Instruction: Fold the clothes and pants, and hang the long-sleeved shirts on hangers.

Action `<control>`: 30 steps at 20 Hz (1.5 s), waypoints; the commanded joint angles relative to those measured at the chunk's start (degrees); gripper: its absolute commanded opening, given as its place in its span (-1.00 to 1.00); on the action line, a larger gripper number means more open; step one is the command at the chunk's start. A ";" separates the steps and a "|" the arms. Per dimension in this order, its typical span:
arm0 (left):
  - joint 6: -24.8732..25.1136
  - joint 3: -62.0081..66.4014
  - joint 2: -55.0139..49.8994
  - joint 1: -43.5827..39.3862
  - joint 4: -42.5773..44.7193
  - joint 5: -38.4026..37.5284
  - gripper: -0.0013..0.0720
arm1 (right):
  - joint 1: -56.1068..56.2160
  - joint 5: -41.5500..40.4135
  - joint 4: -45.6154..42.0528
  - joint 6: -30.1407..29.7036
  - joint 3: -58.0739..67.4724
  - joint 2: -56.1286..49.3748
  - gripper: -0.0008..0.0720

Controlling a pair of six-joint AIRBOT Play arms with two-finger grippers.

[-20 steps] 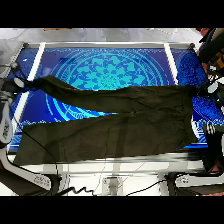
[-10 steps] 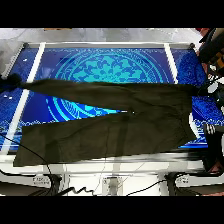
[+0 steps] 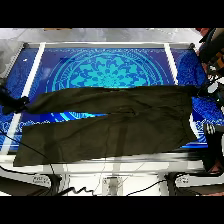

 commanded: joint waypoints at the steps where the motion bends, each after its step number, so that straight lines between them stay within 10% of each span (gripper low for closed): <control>1: -1.70 -2.71 -0.79 0.09 3.58 1.33 -0.61 | 0.02 -0.17 0.11 0.00 -0.02 -0.02 -0.90; 3: -1.70 -2.32 -0.59 -0.04 1.81 3.85 0.70 | 0.02 -0.17 0.11 0.00 -0.02 -0.02 -0.90; 4: -1.70 -1.95 -0.57 -0.04 0.66 4.79 0.80 | 0.02 -0.15 0.13 0.00 -0.02 -0.02 -0.90; 17: 11.89 -2.19 2.49 6.16 -4.90 -6.60 0.55 | 0.02 0.00 0.11 0.00 -0.02 -0.02 -0.90; 28: 13.27 -6.88 -4.52 3.96 -20.15 16.22 0.48 | 0.02 -0.07 0.13 0.00 -0.02 -0.02 -0.90; 30: 13.27 -6.82 -4.50 3.78 -20.50 17.97 0.01 | 0.02 -0.07 0.13 0.00 -0.02 -0.02 -0.90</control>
